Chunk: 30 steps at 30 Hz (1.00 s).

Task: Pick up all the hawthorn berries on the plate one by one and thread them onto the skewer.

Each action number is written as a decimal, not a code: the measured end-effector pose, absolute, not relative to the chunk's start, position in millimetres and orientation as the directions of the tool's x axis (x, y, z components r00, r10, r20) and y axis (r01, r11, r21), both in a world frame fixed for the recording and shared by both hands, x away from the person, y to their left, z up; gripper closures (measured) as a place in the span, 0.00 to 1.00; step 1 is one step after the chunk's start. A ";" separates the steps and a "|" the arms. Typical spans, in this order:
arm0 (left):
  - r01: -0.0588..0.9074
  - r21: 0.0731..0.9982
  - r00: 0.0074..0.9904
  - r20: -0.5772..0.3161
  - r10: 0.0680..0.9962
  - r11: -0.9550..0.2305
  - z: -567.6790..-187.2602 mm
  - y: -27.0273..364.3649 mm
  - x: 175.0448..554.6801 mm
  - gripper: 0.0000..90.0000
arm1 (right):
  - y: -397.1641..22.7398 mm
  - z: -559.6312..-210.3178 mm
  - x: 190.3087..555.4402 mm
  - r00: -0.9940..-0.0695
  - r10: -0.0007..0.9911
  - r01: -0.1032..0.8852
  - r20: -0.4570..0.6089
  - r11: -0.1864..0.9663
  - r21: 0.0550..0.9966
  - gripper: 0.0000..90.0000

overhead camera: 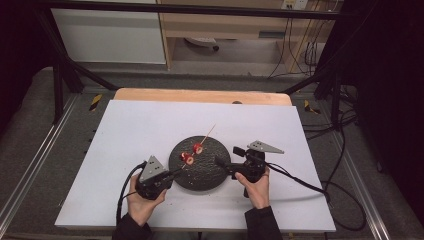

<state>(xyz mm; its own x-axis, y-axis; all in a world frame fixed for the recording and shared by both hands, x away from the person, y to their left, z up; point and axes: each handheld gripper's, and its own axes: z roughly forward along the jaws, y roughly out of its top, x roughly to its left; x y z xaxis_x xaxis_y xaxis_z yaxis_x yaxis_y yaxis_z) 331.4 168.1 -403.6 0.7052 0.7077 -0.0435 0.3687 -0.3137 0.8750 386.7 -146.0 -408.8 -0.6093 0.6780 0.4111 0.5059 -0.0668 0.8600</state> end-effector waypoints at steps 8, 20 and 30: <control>0.400 0.862 0.682 -0.052 0.730 -0.312 -409.8 206.8 327.9 0.98 | -148.2 -414.3 387.8 -0.636 0.709 0.530 0.306 0.112 0.841 0.01; 0.425 0.846 0.667 -0.052 0.743 -0.322 -422.8 244.1 325.3 0.98 | -139.7 -415.5 394.1 -0.657 0.719 0.566 0.226 0.272 0.778 0.01; 0.435 0.847 0.661 -0.070 0.747 -0.306 -426.3 266.2 323.0 0.98 | -113.3 -403.2 405.1 -0.700 0.691 0.564 0.179 0.381 0.733 0.02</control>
